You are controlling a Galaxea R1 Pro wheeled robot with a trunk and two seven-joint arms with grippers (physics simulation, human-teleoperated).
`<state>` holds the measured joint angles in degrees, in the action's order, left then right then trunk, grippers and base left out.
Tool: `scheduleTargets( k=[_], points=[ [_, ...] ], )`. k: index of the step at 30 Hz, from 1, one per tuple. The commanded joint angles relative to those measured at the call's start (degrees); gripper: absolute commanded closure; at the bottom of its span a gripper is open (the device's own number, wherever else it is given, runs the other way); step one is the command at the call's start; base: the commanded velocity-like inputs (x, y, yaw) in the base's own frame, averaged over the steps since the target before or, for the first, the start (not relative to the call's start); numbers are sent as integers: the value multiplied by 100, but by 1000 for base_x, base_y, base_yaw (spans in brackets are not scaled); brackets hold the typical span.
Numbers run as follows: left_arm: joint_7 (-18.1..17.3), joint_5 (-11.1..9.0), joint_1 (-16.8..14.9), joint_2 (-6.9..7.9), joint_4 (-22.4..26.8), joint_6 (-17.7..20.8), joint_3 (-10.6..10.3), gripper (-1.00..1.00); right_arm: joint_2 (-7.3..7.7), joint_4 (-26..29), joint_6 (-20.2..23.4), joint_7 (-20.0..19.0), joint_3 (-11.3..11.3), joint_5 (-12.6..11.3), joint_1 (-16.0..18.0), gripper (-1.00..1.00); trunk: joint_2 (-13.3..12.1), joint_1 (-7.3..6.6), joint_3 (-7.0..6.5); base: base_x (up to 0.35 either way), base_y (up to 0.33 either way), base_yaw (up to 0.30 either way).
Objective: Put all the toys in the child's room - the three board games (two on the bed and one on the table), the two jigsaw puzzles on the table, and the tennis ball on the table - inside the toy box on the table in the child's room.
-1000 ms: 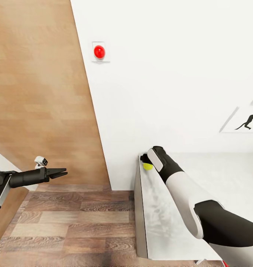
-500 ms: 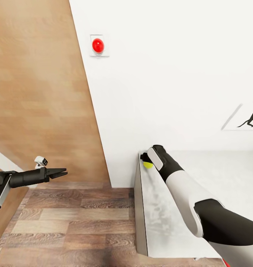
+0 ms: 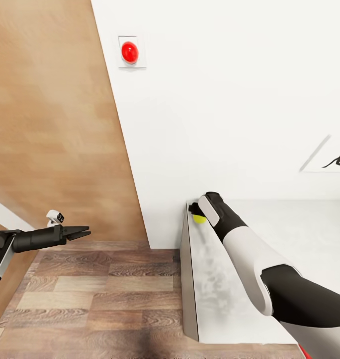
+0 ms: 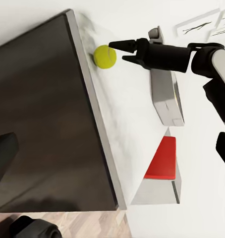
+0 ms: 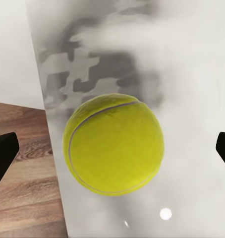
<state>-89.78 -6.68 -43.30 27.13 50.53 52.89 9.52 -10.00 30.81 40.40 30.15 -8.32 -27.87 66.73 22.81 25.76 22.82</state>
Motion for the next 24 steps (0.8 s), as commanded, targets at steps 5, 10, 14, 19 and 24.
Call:
scheduleTargets(
  k=[5, 10, 14, 19, 24],
  points=[
    [-22, 0, -3, 3, 1, 61, -2, -100, 0, 4, 12, 53, -17, -52, 13, -100, 11, 3, 57, 0, 0, 0],
    [-22, 0, -3, 3, 2, 63, -2, -100, 0, 4, 12, 53, -20, -52, 15, -100, 11, 3, 105, 0, 0, 0],
    [-22, 0, -3, 3, 3, 63, -2, -100, 0, 4, 12, 53, -21, -50, 16, -100, 11, 3, 142, 0, 0, 0],
    [-22, 0, -3, 3, 2, 59, -2, -100, 0, 4, 12, 53, -21, -50, 16, -100, 11, 3, 190, 0, 0, 0],
    [-22, 0, -3, 3, 3, 60, -2, -100, 0, 4, 8, 50, -19, -51, 16, -100, 11, 3, 226, 0, 0, 0]
  ],
)
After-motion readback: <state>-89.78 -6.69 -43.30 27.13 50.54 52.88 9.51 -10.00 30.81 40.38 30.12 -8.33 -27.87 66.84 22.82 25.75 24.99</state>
